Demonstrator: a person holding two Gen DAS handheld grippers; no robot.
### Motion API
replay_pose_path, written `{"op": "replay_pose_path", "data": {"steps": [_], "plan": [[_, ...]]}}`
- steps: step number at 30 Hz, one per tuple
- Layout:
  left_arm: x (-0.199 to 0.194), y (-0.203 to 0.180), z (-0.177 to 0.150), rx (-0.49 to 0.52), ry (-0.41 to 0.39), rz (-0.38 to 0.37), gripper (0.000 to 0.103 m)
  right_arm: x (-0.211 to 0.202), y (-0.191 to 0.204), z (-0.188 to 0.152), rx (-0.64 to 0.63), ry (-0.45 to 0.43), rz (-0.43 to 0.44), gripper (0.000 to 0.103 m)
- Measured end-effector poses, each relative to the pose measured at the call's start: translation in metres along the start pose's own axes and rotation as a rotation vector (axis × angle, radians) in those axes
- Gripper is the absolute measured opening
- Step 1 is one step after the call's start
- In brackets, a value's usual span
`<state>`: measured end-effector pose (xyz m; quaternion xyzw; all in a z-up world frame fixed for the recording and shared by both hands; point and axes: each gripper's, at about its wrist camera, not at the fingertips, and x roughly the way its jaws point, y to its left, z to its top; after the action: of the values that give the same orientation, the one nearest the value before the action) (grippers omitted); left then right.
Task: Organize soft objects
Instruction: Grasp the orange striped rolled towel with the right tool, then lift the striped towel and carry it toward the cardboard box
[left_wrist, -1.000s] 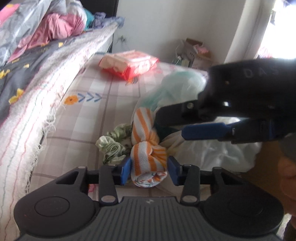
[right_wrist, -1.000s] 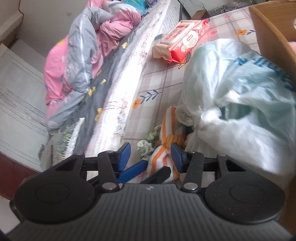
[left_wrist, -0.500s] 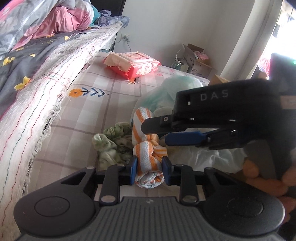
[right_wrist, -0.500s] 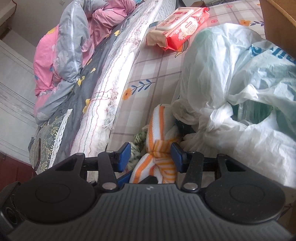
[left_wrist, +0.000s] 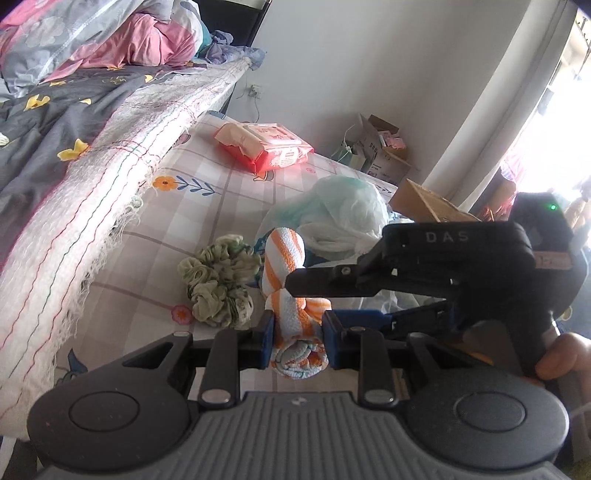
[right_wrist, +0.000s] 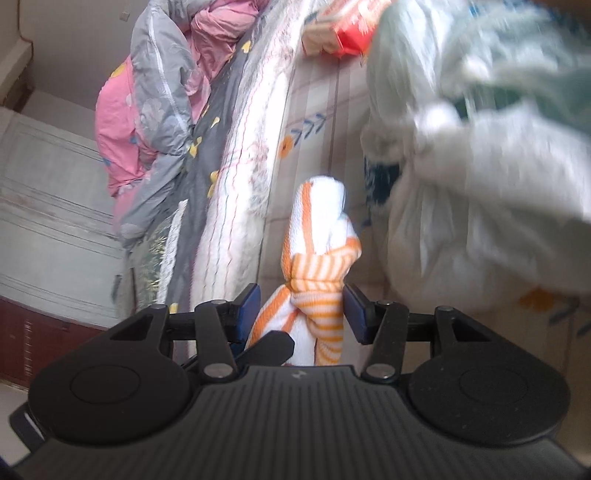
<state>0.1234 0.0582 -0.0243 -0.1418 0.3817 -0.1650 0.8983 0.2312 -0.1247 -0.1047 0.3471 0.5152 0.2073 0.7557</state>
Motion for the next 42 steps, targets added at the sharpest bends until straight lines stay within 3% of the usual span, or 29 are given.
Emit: {"op": "replay_pose_path", "data": {"steps": [7, 24, 37, 42], "plan": [[-0.002, 0.000, -0.015, -0.002, 0.035, -0.005, 0.028, 0.006, -0.019, -0.012, 0.070, 0.028, 0.004, 0.049], [0.007, -0.001, -0.032, 0.033, 0.115, 0.001, 0.031, 0.020, -0.025, -0.022, 0.009, 0.042, -0.078, 0.041], [0.016, -0.004, -0.031, 0.043, 0.150, -0.018, 0.054, 0.020, -0.029, -0.024, -0.003, 0.054, -0.091, 0.039], [0.026, -0.003, -0.033, 0.037, 0.179, -0.015, 0.056, 0.021, -0.032, -0.025, 0.006, 0.061, -0.094, 0.039]]}}
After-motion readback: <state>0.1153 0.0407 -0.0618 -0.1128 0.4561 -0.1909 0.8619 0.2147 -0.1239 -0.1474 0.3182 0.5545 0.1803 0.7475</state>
